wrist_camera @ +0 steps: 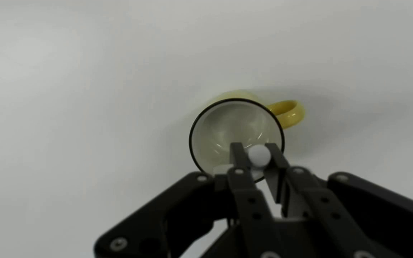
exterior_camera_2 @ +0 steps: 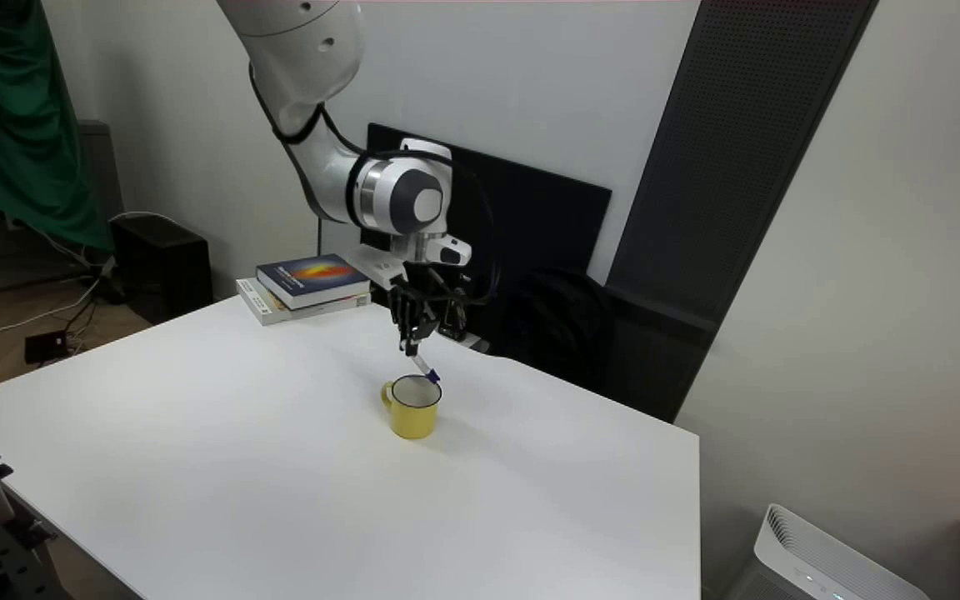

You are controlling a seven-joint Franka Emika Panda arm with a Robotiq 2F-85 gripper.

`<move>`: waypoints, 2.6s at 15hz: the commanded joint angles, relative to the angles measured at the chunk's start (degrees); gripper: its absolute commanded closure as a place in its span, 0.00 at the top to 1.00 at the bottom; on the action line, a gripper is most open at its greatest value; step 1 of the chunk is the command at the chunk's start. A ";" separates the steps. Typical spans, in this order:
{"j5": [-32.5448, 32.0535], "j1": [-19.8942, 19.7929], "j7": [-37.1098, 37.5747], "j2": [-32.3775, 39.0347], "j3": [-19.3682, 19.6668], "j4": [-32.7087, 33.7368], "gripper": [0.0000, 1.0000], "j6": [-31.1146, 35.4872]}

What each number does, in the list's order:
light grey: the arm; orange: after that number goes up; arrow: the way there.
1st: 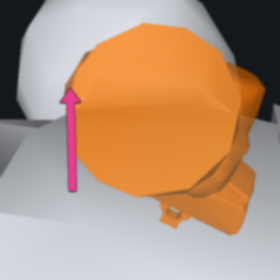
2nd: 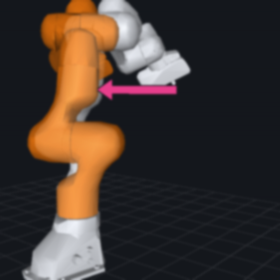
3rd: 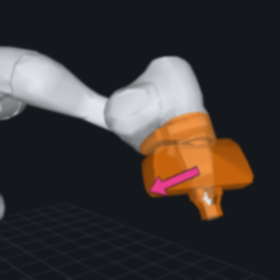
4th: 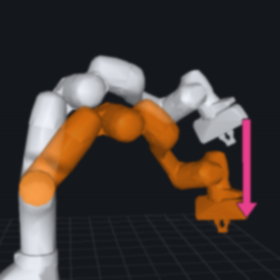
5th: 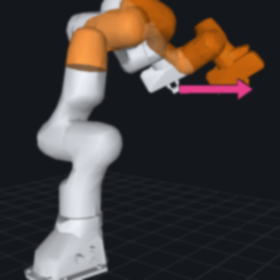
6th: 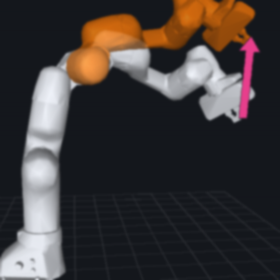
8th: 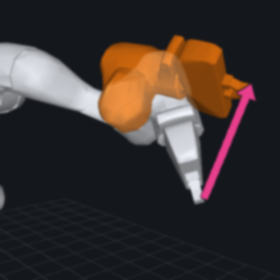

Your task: Take the marker out of the cup and put it on the table

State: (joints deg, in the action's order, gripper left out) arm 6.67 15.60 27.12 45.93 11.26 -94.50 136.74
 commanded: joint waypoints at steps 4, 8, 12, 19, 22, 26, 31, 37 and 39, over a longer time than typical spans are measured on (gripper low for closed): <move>5.42 -9.64 -4.17 -1.42 -9.27 9.24 0.04 -16.93; 10.01 -12.26 -10.16 0.15 -14.40 10.95 0.04 -21.57; 10.80 -11.56 -15.24 1.45 -15.94 6.84 0.04 -14.69; 6.41 -7.72 -24.26 3.47 -17.96 -8.99 0.04 20.55; 8.51 -3.57 -26.82 4.69 -16.72 -14.23 0.04 36.08; 4.84 -3.41 -23.42 7.51 -18.18 -19.82 0.04 48.76; 3.90 -2.32 -23.31 10.38 -15.94 -23.26 0.04 58.54; 5.20 -1.76 -21.21 9.90 -11.80 -24.70 0.62 44.74; 4.94 -1.70 -19.99 9.62 -10.77 -24.49 0.76 39.55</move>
State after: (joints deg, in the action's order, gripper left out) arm 12.07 13.04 3.38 56.76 -1.32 -118.50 182.36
